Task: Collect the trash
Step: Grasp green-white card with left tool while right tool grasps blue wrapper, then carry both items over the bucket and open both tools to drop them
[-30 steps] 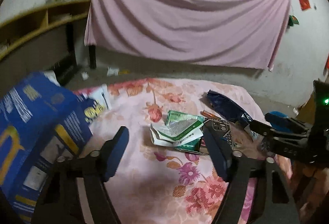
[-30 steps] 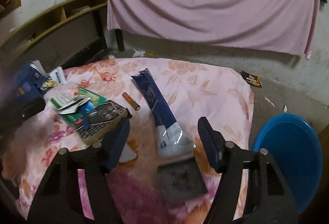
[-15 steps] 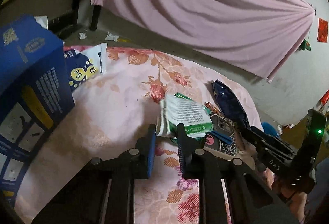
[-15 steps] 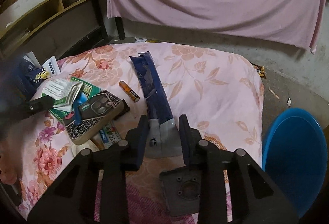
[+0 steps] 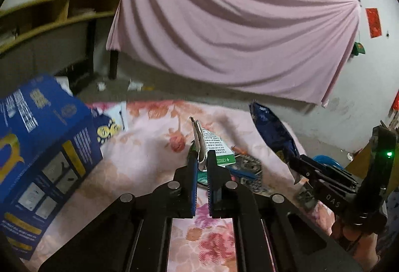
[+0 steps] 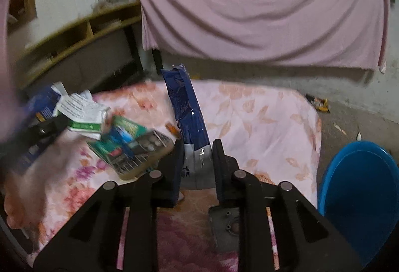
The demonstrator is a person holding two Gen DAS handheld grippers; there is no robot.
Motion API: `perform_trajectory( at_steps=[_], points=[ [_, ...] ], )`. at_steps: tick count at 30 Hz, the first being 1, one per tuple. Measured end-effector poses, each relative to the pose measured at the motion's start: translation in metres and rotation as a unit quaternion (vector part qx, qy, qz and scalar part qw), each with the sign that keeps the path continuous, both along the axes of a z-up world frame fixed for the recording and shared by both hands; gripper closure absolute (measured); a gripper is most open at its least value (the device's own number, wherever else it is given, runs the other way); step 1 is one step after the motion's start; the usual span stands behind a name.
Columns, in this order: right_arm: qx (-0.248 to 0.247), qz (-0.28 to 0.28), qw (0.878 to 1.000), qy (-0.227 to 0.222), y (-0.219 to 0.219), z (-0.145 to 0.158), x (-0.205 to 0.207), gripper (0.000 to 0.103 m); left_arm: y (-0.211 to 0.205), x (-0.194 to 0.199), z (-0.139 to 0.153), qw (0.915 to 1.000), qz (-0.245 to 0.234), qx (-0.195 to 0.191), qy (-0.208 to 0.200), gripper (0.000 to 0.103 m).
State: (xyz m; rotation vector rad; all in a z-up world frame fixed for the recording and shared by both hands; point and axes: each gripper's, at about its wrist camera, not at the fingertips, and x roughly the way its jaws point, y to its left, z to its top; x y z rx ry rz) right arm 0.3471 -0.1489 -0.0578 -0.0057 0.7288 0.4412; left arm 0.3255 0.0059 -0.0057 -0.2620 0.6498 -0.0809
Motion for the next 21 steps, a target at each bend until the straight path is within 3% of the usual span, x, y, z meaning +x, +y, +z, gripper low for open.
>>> perform_trajectory(
  at_steps=[7, 13, 21],
  points=[
    [0.072, -0.033, 0.991, -0.104, -0.027, 0.038, -0.041, 0.053, -0.031, -0.025, 0.042, 0.9948, -0.028, 0.013, -0.097, 0.099],
    [0.097, -0.091, 0.972, -0.194, -0.063, 0.069, -0.072, 0.053, -0.076, -0.040, 0.083, 0.9805, -0.079, 0.019, -0.179, 0.099],
    [0.085, -0.194, 0.938, -0.274, -0.123, 0.088, -0.106, 0.053, -0.145, -0.028, 0.106, 0.9646, -0.162, 0.014, -0.207, 0.098]
  ],
)
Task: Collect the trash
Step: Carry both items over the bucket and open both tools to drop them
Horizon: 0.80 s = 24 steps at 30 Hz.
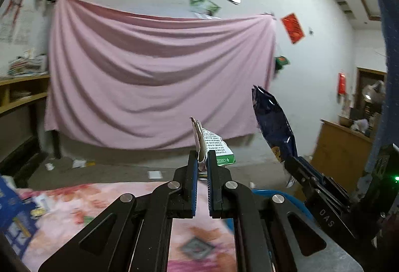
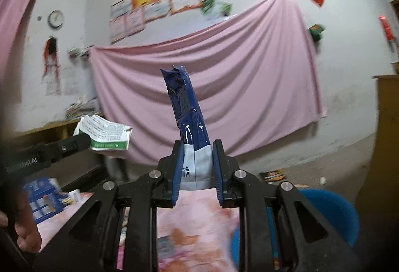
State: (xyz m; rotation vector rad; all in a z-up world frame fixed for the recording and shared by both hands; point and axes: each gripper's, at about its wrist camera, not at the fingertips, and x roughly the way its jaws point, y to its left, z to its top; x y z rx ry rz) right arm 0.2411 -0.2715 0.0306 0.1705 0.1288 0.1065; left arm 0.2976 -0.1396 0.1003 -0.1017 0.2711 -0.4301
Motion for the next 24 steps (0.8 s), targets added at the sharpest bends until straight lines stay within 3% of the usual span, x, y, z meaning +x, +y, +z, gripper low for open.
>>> perform_trajectory(
  at_steps=[5, 11, 18, 21, 24],
  points=[
    [0.004, -0.049, 0.999, 0.014, -0.035, -0.006, -0.004, 0.053, -0.053, 0.015, 0.000, 0.9981, -0.056, 0.001, 0.023, 0.098],
    [0.010, -0.100, 0.992, 0.073, -0.086, -0.031, -0.010, 0.053, -0.119, 0.031, -0.015, 0.9914, -0.101, 0.009, 0.083, 0.098],
    [0.048, -0.130, 0.975, 0.173, -0.136, -0.067, 0.002, 0.053, -0.178, 0.067, -0.049, 0.9748, -0.105, 0.043, 0.192, 0.098],
    [0.068, -0.131, 0.968, 0.203, -0.152, -0.083, 0.008, 0.053, -0.189, 0.078, -0.067, 0.9653, -0.108, 0.038, 0.235, 0.098],
    [0.081, -0.126, 0.962, 0.227, -0.160, -0.091, 0.014, 0.053, -0.195, 0.084, -0.079, 0.9594, -0.110, 0.046, 0.256, 0.098]
  ],
)
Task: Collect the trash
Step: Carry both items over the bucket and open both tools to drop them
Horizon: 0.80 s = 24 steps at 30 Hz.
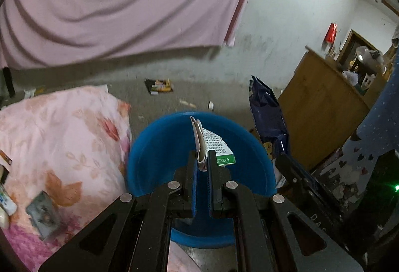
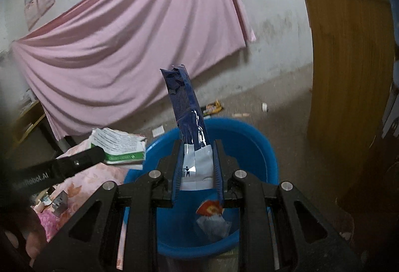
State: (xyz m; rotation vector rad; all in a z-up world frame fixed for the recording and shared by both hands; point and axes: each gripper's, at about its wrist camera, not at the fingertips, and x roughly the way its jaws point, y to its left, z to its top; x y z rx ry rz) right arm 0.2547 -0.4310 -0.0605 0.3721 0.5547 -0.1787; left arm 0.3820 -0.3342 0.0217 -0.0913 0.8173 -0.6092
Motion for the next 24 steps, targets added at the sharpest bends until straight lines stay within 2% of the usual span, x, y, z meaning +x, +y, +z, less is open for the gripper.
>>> perform_trajectory(
  at_steps=[7, 10, 12, 15, 17, 19, 21, 22, 24],
  points=[
    [0.012, 0.008, 1.000, 0.019, 0.000, 0.002, 0.010, 0.050, 0.003, 0.010, -0.013, 0.9997, 0.002, 0.015, 0.018, 0.093],
    [0.010, 0.011, 1.000, 0.022, 0.000, 0.001, 0.014, 0.050, 0.015, 0.006, -0.017, 0.9995, 0.010, 0.006, 0.029, 0.089],
    [0.009, 0.012, 1.000, 0.023, 0.001, 0.001, 0.015, 0.046, 0.021, 0.005, -0.016, 0.9995, 0.015, 0.003, 0.026, 0.078],
    [0.012, 0.010, 1.000, 0.006, 0.001, 0.005, 0.010, 0.031, 0.034, -0.001, -0.011, 0.9995, 0.031, -0.009, 0.007, 0.073],
    [0.009, 0.008, 1.000, -0.008, 0.003, 0.009, 0.011, 0.023, 0.045, -0.005, -0.005, 0.9989, 0.043, -0.014, -0.010, 0.072],
    [0.004, 0.011, 0.999, -0.035, 0.007, 0.018, 0.007, 0.017, 0.058, -0.011, 0.002, 0.9977, 0.057, -0.016, -0.031, 0.066],
    [0.001, 0.013, 0.998, -0.056, 0.012, 0.027, 0.006, 0.006, 0.071, -0.017, 0.011, 0.9958, 0.071, -0.021, -0.053, 0.057],
    [0.000, 0.015, 0.997, -0.072, 0.015, 0.032, 0.003, 0.004, 0.079, -0.019, 0.016, 0.9941, 0.081, -0.024, -0.067, 0.054],
    [-0.003, 0.020, 0.995, -0.096, 0.023, 0.041, 0.000, 0.000, 0.093, -0.025, 0.023, 0.9909, 0.098, -0.029, -0.088, 0.042]
  ],
)
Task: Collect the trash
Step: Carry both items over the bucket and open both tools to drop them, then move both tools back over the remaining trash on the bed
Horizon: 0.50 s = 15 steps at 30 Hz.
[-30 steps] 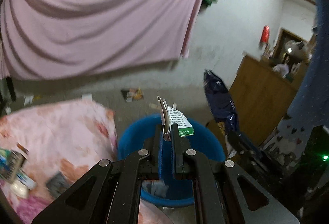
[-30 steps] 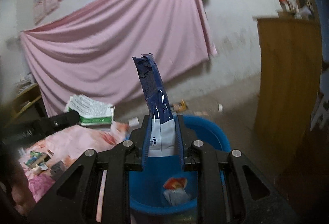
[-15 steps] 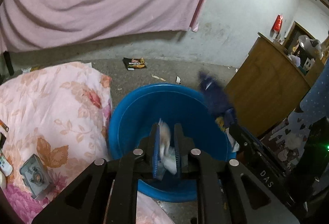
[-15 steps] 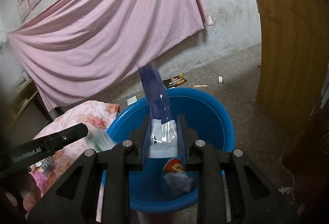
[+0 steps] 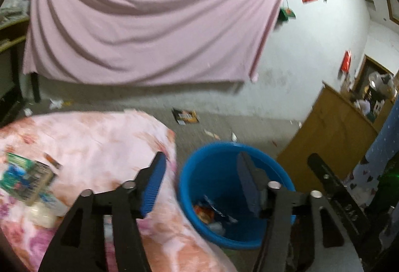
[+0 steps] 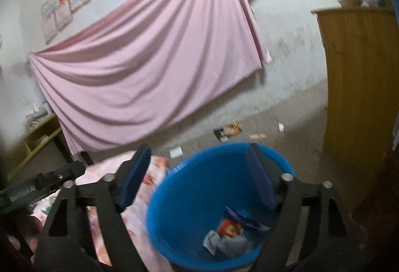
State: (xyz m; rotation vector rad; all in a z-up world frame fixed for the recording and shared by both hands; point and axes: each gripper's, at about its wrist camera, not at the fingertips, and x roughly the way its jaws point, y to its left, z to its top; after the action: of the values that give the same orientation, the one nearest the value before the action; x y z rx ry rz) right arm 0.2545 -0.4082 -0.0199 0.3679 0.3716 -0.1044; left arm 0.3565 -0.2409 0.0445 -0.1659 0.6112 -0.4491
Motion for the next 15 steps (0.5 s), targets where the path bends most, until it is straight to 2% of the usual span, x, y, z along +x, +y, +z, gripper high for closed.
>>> perform_trajectory(
  at_steps=[1, 3, 5, 8, 15],
  points=[
    [-0.002, 0.004, 1.000, -0.015, 0.005, 0.005, -0.002, 0.000, 0.009, -0.004, 0.004, 0.9999, 0.011, -0.002, -0.012, 0.038],
    [-0.007, 0.010, 0.999, -0.037, 0.014, 0.013, -0.005, 0.000, 0.022, -0.011, 0.011, 0.9989, 0.034, -0.002, -0.034, 0.013],
    [-0.018, 0.017, 0.998, -0.062, 0.027, 0.022, -0.007, 0.000, 0.040, -0.020, 0.017, 0.9955, 0.067, -0.007, -0.066, 0.004],
    [-0.024, 0.039, 0.995, -0.092, 0.043, 0.031, -0.010, 0.000, 0.064, -0.033, 0.024, 0.9888, 0.110, -0.007, -0.101, 0.003],
    [-0.051, 0.083, 0.984, -0.149, 0.089, 0.049, -0.017, 0.000, 0.112, -0.063, 0.028, 0.9739, 0.161, 0.025, -0.158, 0.002]
  ],
)
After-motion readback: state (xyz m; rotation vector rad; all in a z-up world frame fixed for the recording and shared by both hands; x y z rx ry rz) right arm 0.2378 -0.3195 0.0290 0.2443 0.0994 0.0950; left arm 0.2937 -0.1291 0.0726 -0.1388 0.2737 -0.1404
